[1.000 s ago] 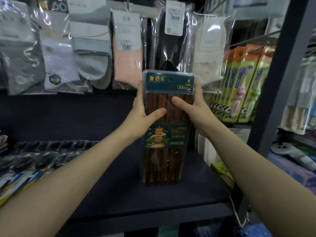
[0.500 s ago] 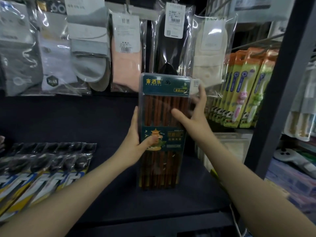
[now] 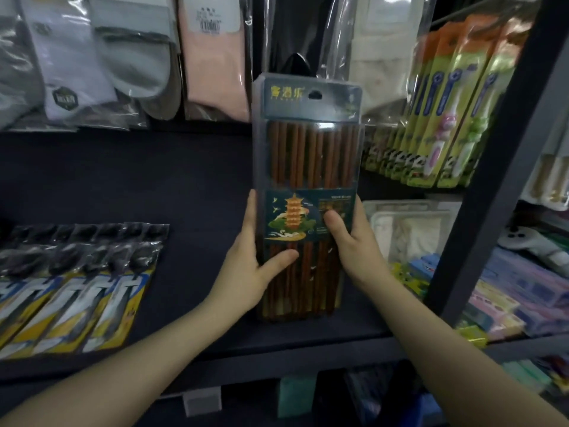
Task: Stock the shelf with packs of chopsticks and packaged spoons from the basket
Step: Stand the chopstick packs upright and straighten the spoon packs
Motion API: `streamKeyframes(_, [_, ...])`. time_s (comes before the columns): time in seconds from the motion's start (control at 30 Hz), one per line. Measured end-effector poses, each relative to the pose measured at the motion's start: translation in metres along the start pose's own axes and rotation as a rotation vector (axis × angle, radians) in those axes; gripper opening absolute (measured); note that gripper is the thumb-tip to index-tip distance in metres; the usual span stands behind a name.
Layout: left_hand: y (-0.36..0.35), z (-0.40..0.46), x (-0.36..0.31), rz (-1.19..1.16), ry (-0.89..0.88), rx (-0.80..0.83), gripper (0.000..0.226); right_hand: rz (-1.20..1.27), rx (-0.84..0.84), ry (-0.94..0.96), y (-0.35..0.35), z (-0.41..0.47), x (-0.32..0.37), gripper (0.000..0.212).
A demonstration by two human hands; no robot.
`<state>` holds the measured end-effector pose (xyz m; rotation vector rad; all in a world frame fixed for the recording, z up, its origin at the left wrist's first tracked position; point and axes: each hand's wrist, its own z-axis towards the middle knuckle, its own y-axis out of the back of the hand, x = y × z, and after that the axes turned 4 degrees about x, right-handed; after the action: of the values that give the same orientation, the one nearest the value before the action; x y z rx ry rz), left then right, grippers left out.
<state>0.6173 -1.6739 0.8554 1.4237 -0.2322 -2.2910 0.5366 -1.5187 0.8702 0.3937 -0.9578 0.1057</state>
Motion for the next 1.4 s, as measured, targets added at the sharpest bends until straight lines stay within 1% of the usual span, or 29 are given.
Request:
streamKeyframes(0.07, [-0.003,-0.003,-0.005,-0.09,0.047,0.008,0.092,-0.047,-0.004,-0.02,0.006,0.001,0.007,0.047])
streamKeyframes(0.13, [-0.006,-0.01,-0.008,-0.21,0.134,0.06,0.08,-0.08,0.022,-0.079,0.012,0.001,0.01,0.041])
streamKeyframes(0.17, [-0.007,-0.013,-0.01,-0.272,0.191,0.094,0.073,-0.081,0.034,-0.142,0.016,0.001,0.01,0.04])
streamKeyframes(0.23, [-0.01,-0.015,-0.007,-0.346,0.323,0.167,0.073,-0.045,0.067,-0.36,0.021,0.001,0.005,0.041])
streamKeyframes(0.3, [-0.012,-0.013,0.0,-0.386,0.485,0.259,0.076,0.037,0.134,-0.686,0.026,0.002,-0.007,0.047])
streamKeyframes(0.33, [-0.013,-0.01,0.005,-0.421,0.563,0.312,0.072,0.083,0.176,-0.82,0.027,0.001,-0.014,0.052])
streamKeyframes(0.37, [-0.016,-0.007,0.01,-0.454,0.626,0.353,0.064,0.1,0.209,-0.904,0.028,0.001,-0.022,0.055])
streamKeyframes(0.43, [-0.025,0.0,0.019,-0.472,0.677,0.385,0.05,0.051,0.212,-0.947,0.03,0.006,-0.033,0.057])
streamKeyframes(0.53, [-0.036,0.018,0.024,-0.463,0.68,0.367,0.041,-0.172,0.156,-0.883,0.032,0.018,-0.027,0.061])
streamKeyframes(0.57, [-0.038,0.024,0.022,-0.441,0.677,0.382,0.039,-0.229,0.145,-0.866,0.035,0.024,-0.028,0.065])
streamKeyframes(0.6, [-0.038,0.029,0.018,-0.364,0.665,0.401,0.04,-0.296,0.144,-0.852,0.037,0.029,-0.029,0.068])
streamKeyframes(0.63, [-0.037,0.033,0.014,-0.21,0.647,0.431,0.046,-0.412,0.151,-0.827,0.037,0.031,-0.034,0.069])
streamKeyframes(0.67, [-0.036,0.038,0.012,0.012,0.614,0.458,0.055,-0.571,0.147,-0.781,0.037,0.031,-0.04,0.067])
streamKeyframes(0.73, [-0.034,0.045,0.011,0.562,0.484,0.502,0.07,-0.859,0.12,-0.632,0.037,0.028,-0.043,0.064])
streamKeyframes(0.77, [-0.032,0.048,0.01,0.762,0.417,0.506,0.075,-0.905,0.123,-0.54,0.036,0.022,-0.038,0.063])
streamKeyframes(0.8, [-0.03,0.05,0.01,0.834,0.389,0.494,0.079,-0.89,0.14,-0.43,0.037,0.014,-0.029,0.062])
streamKeyframes(0.83, [-0.029,0.052,0.011,0.797,0.4,0.5,0.081,-0.853,0.184,-0.296,0.038,0.004,-0.02,0.061])
streamKeyframes(0.87, [-0.029,0.053,0.014,0.634,0.438,0.507,0.08,-0.821,0.255,-0.143,0.039,-0.009,-0.01,0.06])
streamKeyframes(0.9, [-0.029,0.055,0.018,0.385,0.477,0.501,0.071,-0.796,0.361,-0.014,0.041,-0.022,-0.002,0.062])
streamKeyframes(0.93, [-0.031,0.055,0.021,0.132,0.508,0.497,0.055,-0.804,0.491,0.055,0.041,-0.035,0.004,0.069])
streamKeyframes(0.97, [-0.034,0.053,0.023,-0.062,0.536,0.46,0.04,-0.873,0.629,0.072,0.042,-0.046,0.007,0.078])
streamKeyframes(1.0, [-0.038,0.053,0.028,-0.175,0.554,0.419,0.035,-0.987,0.739,0.057,0.044,-0.055,0.005,0.089])
streamKeyframes(1.03, [-0.041,0.055,0.032,-0.236,0.564,0.386,0.035,-1.095,0.794,0.053,0.046,-0.062,0.002,0.096])
streamKeyframes(1.07, [-0.045,0.055,0.033,-0.261,0.568,0.361,0.034,-1.177,0.786,0.088,0.047,-0.067,-0.004,0.098])
streamKeyframes(1.13, [-0.052,0.054,0.031,-0.308,0.571,0.302,0.027,-1.289,0.747,0.175,0.046,-0.072,-0.006,0.093])
streamKeyframes(1.2, [-0.06,0.053,0.029,-0.372,0.601,0.252,0.026,-1.359,0.726,0.18,0.048,-0.073,-0.007,0.09])
streamKeyframes(1.23, [-0.064,0.053,0.029,-0.386,0.613,0.24,0.027,-1.375,0.72,0.173,0.051,-0.074,-0.007,0.088])
streamKeyframes(1.3, [-0.074,0.052,0.028,-0.411,0.616,0.213,0.028,-1.353,0.757,0.094,0.059,-0.079,-0.007,0.084])
streamKeyframes(1.4, [-0.091,0.051,0.024,-0.441,0.611,0.135,0.022,-1.282,0.756,0.039,0.066,-0.086,-0.01,0.079])
